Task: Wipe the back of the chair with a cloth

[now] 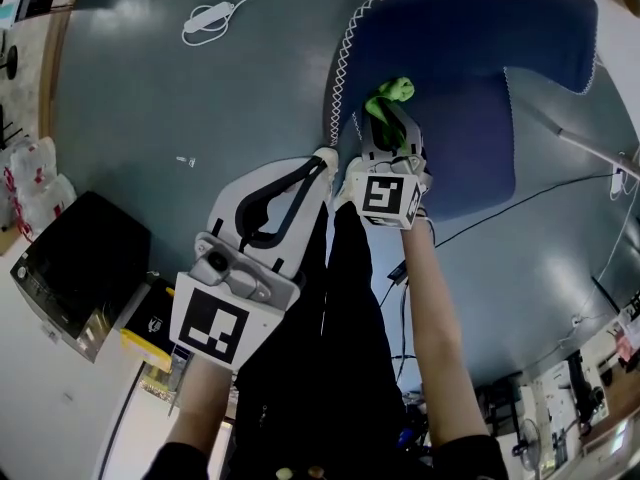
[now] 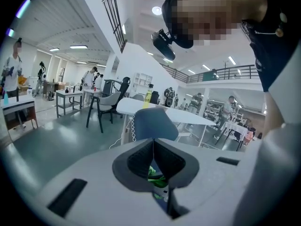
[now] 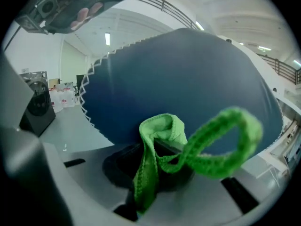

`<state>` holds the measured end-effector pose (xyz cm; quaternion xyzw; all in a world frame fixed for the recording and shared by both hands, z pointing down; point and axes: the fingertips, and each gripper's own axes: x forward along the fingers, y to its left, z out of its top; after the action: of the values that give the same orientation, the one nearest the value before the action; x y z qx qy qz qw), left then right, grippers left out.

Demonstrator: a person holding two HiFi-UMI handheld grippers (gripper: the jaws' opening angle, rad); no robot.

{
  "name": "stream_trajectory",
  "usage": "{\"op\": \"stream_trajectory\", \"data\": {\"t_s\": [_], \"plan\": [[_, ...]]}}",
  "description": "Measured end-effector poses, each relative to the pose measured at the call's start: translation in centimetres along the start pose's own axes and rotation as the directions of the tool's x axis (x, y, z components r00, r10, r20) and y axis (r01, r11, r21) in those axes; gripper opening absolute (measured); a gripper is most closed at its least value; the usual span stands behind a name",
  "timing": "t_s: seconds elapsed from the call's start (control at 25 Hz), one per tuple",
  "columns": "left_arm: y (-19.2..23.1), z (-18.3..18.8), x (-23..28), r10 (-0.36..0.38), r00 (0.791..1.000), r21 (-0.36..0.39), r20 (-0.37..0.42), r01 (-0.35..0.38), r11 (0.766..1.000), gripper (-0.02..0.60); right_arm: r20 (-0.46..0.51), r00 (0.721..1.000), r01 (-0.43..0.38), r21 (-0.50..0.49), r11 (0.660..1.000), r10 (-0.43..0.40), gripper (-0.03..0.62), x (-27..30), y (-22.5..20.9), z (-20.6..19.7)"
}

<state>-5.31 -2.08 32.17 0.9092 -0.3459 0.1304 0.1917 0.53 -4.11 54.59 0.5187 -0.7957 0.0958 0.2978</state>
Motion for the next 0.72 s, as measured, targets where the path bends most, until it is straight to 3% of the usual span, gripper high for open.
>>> {"op": "stream_trajectory", "data": {"t_s": [0.72], "plan": [[0.8, -0.9, 1.3, -0.002, 1.0, -0.001, -0.019, 0.002, 1.0, 0.008, -0.219, 0.974, -0.041, 0.045, 0.998, 0.05, 0.054, 4.8, -1.2, -7.1]]}}
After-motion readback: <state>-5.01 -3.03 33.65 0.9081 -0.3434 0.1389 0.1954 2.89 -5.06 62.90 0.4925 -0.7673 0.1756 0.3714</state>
